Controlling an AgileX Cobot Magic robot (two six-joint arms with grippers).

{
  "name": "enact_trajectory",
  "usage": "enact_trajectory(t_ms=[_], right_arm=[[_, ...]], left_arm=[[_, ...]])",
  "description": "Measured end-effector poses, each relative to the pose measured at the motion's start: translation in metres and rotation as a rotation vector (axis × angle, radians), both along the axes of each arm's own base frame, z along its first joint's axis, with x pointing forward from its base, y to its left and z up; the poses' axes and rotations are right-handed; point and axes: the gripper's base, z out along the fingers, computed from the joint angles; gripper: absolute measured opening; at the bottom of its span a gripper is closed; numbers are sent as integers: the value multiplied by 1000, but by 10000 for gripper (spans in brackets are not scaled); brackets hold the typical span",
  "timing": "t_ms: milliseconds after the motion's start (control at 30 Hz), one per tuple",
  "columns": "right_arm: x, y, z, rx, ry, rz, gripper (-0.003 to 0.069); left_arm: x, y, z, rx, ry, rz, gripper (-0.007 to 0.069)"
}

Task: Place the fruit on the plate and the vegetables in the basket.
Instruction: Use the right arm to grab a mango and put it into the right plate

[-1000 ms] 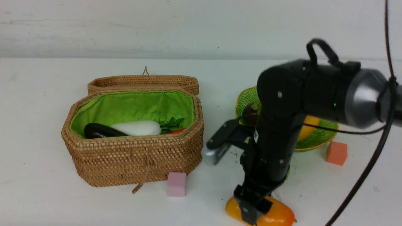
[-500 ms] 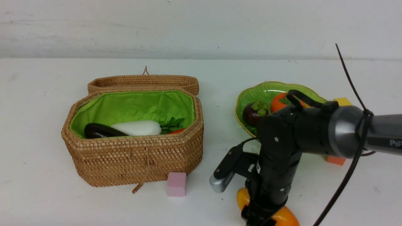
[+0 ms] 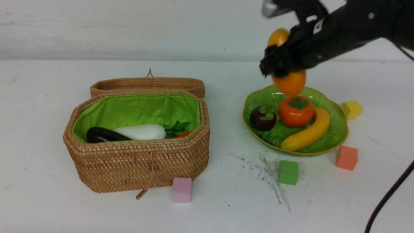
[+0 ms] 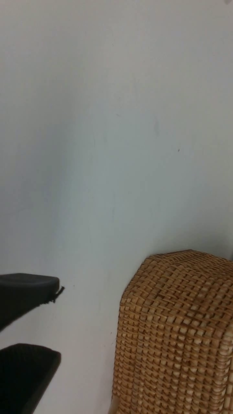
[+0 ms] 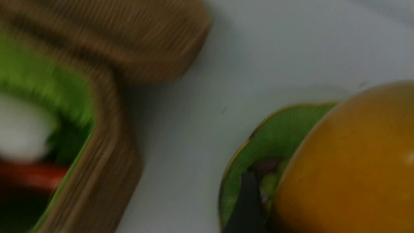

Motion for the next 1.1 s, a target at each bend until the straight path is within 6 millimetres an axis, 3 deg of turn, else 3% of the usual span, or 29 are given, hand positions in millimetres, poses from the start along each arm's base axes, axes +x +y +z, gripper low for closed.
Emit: enact_trajectory(t_ms=[100,200,300,367,500,567,667,1100], right_arm=[[34,-25,-14,72,10,-126,542],[67,-50,-51,116,95,-235,542],[82,-67,-81,171,202,-303,542],[83,-67,-94,171,274,-290,542],[77,-56,-100,88,324,-140,542],[69,-35,-101,-34,318,71,542],[62,-20,-103,-101,325,203,542],[67,-19,-124,-110,374,164,545]], left_arm=[[0,0,0,0,0,0,239],[0,0,0,0,0,0,239],[0,0,0,0,0,0,239],[0,0,0,1,0,0,239],[0,0,0,1,0,0,239],[0,0,0,1,0,0,239],[0,0,0,1,0,0,239],[0,0,0,1,0,0,239]])
